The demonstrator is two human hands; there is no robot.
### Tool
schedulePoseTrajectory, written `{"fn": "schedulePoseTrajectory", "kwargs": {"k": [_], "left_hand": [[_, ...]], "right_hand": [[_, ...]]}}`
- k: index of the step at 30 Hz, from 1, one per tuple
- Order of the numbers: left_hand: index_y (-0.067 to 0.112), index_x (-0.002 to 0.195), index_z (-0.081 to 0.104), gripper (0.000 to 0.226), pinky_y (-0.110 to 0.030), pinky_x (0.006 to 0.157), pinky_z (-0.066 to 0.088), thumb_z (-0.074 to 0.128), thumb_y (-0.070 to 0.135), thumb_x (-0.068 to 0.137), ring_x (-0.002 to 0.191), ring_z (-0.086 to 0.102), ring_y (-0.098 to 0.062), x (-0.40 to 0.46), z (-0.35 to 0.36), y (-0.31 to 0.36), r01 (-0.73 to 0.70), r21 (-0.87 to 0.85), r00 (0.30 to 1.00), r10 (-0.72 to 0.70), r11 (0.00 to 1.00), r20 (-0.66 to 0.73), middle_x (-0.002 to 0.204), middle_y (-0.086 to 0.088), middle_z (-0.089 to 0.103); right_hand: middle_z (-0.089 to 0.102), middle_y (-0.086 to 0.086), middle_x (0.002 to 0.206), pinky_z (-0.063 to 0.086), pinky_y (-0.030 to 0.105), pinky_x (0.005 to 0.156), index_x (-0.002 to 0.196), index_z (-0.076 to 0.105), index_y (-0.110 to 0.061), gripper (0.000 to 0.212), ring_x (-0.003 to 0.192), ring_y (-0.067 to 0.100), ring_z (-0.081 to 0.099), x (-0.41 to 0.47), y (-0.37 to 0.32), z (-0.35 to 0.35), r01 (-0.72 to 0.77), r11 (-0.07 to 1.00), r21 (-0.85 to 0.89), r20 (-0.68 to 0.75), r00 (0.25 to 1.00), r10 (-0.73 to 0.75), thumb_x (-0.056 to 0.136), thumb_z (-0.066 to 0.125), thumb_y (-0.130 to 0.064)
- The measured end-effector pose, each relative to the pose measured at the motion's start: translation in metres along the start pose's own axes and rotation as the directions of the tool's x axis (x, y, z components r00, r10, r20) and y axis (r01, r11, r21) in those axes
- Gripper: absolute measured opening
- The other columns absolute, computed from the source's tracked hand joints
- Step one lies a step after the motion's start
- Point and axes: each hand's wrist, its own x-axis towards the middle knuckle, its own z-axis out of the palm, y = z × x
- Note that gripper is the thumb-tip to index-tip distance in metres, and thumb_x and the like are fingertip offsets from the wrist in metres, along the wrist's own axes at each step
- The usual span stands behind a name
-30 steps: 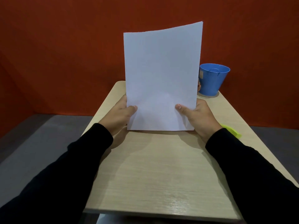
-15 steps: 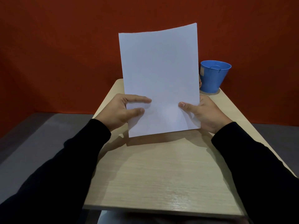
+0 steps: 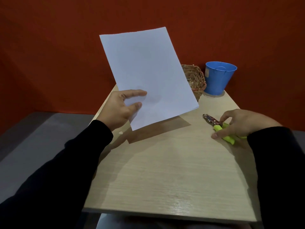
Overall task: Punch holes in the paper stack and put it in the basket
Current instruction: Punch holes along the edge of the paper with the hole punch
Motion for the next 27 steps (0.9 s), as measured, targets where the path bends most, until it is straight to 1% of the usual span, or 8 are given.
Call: {"fn": "schedulePoseTrajectory", "kwargs": {"k": [3,7,9,11,14,18,22,27], "left_hand": [[0.025,0.12,0.074,0.031,0.002,0.101,0.033,0.07,0.009,0.094,0.127,0.055,0.01,0.0,0.0,0.0,0.0,0.018,0.999,0.0,1.0,-0.038,0.129,0.013,0.068],[0.022,0.124,0.073,0.032,0.001,0.102,0.034,0.068,0.01,0.096,0.128,0.055,0.008,0.001,0.003,-0.004,0.005,0.04,0.997,-0.002,0.999,-0.078,0.13,0.014,0.067],[0.021,0.127,0.071,0.033,0.001,0.103,0.034,0.067,0.009,0.097,0.127,0.054,0.011,0.001,0.003,-0.006,0.009,0.02,0.992,-0.007,1.0,-0.122,0.13,0.015,0.066],[0.02,0.128,0.07,0.033,-0.001,0.104,0.035,0.065,0.008,0.097,0.129,0.053,0.009,0.002,0.002,-0.007,0.008,-0.005,0.981,-0.009,1.0,-0.196,0.129,0.016,0.066],[0.017,0.127,0.07,0.033,-0.003,0.106,0.035,0.064,0.005,0.097,0.128,0.052,0.011,0.003,-0.001,-0.004,-0.014,-0.025,0.958,0.006,1.0,-0.285,0.127,0.015,0.066],[0.013,0.128,0.069,0.032,-0.005,0.106,0.037,0.065,0.005,0.096,0.121,0.054,0.017,0.003,0.002,0.001,-0.052,-0.032,0.952,0.04,0.998,-0.303,0.126,0.009,0.068],[0.01,0.129,0.069,0.033,-0.009,0.108,0.04,0.066,0.007,0.096,0.127,0.057,0.005,0.004,0.005,0.007,-0.057,-0.047,0.953,0.04,0.997,-0.301,0.128,0.005,0.069],[0.012,0.13,0.068,0.034,-0.007,0.107,0.039,0.067,0.012,0.096,0.127,0.057,0.003,0.003,0.009,0.014,-0.022,-0.022,0.965,0.016,1.0,-0.263,0.131,0.005,0.069]], "right_hand": [[0.062,-0.005,0.103,0.051,0.036,0.089,0.106,0.07,-0.033,0.055,0.103,0.023,0.06,-0.001,-0.006,0.0,0.056,0.998,0.007,-0.003,0.998,-0.056,0.061,0.094,-0.054],[0.068,0.0,0.1,0.048,0.031,0.071,0.103,0.073,-0.036,0.023,0.086,0.018,0.064,-0.005,-0.019,0.01,0.322,0.935,0.15,-0.104,0.945,-0.309,0.082,0.083,-0.035],[0.069,0.0,0.09,0.045,0.031,0.069,0.097,0.076,-0.031,0.015,0.077,0.019,0.061,-0.007,-0.028,0.017,0.435,0.81,0.393,-0.152,0.9,-0.409,0.083,0.075,-0.025],[0.071,0.015,0.088,0.047,0.037,0.071,0.101,0.072,-0.008,0.03,0.079,0.028,0.062,-0.011,-0.04,0.023,0.458,0.615,0.642,-0.127,0.854,-0.504,0.074,0.061,-0.015],[0.068,0.039,0.098,0.052,0.042,0.071,0.105,0.058,0.006,0.038,0.083,0.041,0.067,-0.024,-0.062,0.034,0.262,0.407,0.875,0.048,0.79,-0.612,0.073,0.047,-0.011],[0.066,0.034,0.089,0.048,0.042,0.067,0.105,0.059,-0.003,0.032,0.076,0.04,0.064,-0.026,-0.077,0.045,0.209,0.387,0.898,0.103,0.754,-0.648,0.084,0.047,-0.023],[0.064,0.029,0.078,0.049,0.034,0.056,0.108,0.062,0.01,0.036,0.064,0.034,0.063,-0.027,-0.079,0.051,0.282,0.352,0.892,0.0,0.781,-0.625,0.094,0.055,-0.021],[0.07,0.018,0.075,0.05,0.047,0.07,0.105,0.069,0.008,0.026,0.066,0.03,0.067,-0.031,-0.085,0.054,0.462,0.476,0.748,-0.119,0.8,-0.588,0.104,0.059,-0.017]]}}
